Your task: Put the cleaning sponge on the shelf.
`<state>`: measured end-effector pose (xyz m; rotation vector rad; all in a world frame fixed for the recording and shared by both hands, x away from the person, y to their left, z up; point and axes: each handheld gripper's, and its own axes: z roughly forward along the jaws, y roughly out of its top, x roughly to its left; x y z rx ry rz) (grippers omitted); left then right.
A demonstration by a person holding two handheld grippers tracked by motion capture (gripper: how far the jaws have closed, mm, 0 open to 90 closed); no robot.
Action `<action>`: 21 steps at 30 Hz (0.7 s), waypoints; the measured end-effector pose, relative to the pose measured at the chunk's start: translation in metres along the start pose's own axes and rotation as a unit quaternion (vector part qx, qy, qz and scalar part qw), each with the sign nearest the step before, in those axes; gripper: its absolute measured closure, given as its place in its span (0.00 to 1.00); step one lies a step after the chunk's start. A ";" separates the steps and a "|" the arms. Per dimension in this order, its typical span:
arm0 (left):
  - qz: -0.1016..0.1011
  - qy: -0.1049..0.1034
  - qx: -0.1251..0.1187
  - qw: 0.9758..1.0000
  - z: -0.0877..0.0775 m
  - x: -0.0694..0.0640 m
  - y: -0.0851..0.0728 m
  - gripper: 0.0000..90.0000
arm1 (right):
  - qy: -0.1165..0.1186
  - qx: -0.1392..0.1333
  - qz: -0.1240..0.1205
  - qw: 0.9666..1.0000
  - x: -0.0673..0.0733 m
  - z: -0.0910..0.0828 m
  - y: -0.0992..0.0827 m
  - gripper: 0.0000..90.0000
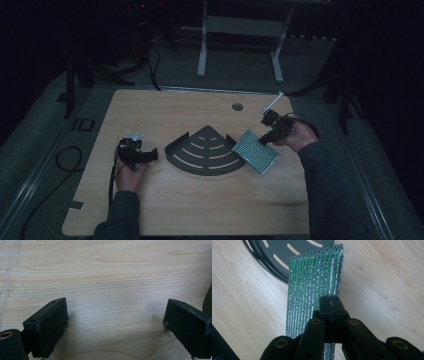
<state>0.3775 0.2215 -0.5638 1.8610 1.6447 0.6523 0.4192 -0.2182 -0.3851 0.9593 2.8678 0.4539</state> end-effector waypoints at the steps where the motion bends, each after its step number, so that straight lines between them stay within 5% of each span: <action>1: 0.000 0.000 0.000 1.000 0.000 0.000 0.000 0.07 | -0.001 -0.001 -0.002 1.000 0.000 0.000 0.002 1.00; 21: 0.000 0.000 -0.001 1.000 0.000 0.000 0.000 0.07 | 0.006 -0.002 -0.003 1.000 0.000 0.011 0.031 1.00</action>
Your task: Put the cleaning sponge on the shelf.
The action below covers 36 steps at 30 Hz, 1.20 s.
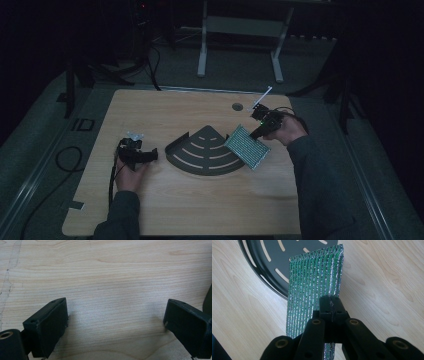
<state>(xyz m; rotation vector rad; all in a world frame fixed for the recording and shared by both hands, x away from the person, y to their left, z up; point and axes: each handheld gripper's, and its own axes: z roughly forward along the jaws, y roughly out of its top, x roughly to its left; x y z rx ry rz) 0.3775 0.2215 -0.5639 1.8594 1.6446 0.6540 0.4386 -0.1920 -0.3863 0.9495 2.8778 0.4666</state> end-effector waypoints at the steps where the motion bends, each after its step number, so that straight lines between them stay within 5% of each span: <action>1: 0.000 0.000 0.000 1.000 0.000 0.000 0.000 0.07 | 0.001 0.001 0.001 1.000 0.000 0.002 0.003 1.00; 36: -0.001 0.000 -0.001 1.000 0.000 0.000 0.000 0.07 | 0.018 -0.024 0.022 0.999 -0.004 0.019 0.030 1.00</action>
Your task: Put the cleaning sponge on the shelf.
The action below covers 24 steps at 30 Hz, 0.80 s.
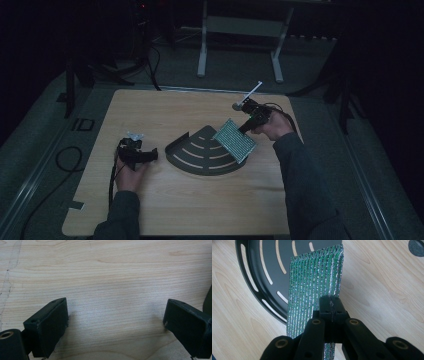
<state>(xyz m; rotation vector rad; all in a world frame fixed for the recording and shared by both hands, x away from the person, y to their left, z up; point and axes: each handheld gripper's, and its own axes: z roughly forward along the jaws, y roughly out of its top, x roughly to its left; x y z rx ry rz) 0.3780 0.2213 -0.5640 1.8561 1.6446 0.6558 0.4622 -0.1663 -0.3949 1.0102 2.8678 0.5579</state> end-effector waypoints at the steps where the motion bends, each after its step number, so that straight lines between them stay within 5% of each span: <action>1: 0.000 0.000 0.000 1.000 0.000 0.000 0.000 0.07 | 0.001 0.000 0.000 1.000 0.000 0.000 0.001 1.00; 24: 0.000 0.000 0.000 1.000 0.000 0.000 0.000 0.07 | 0.008 -0.005 0.004 1.000 0.003 0.011 0.012 1.00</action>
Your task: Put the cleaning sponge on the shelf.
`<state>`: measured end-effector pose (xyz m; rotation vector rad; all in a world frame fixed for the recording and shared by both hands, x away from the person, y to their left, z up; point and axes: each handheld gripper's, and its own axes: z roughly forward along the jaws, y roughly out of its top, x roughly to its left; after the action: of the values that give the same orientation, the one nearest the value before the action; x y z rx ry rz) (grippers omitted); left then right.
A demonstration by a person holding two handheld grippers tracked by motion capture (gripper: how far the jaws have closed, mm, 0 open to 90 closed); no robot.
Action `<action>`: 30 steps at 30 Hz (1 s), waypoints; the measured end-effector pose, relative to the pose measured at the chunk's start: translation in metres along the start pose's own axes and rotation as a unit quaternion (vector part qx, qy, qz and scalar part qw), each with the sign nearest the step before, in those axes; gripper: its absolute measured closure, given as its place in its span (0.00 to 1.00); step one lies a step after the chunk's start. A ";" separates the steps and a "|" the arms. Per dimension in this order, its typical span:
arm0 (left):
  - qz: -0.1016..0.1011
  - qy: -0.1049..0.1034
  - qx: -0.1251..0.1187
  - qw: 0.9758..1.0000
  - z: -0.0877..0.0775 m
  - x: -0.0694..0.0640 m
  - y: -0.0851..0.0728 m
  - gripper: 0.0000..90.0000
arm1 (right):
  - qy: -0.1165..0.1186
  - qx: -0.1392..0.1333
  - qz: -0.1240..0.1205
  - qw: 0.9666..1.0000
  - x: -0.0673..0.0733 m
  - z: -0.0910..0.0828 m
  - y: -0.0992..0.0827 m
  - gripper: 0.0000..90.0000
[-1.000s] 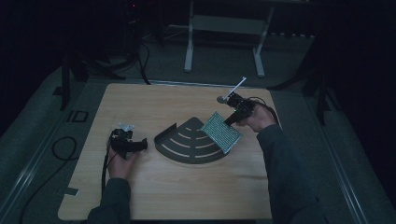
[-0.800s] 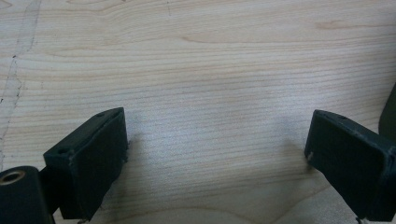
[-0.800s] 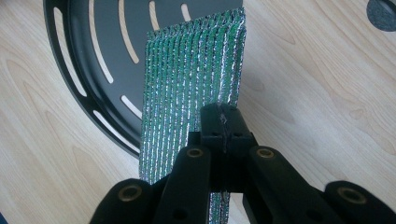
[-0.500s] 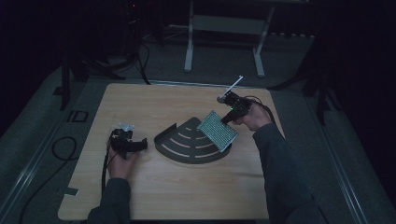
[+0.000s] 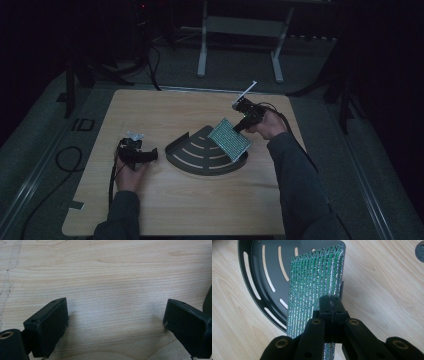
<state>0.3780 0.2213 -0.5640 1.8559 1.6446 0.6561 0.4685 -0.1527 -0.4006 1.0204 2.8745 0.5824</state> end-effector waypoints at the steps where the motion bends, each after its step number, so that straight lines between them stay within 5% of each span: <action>1: 0.000 0.000 0.000 1.000 0.000 0.000 0.000 0.07 | 0.000 0.000 -0.001 1.000 0.000 0.001 0.001 1.00; 30: 0.000 0.000 0.001 1.000 0.000 0.000 0.000 0.07 | -0.011 0.025 0.005 1.000 0.005 0.030 0.004 1.00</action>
<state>0.3780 0.2213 -0.5639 1.8573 1.6447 0.6549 0.4714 -0.1372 -0.4264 1.0420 2.8793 0.4992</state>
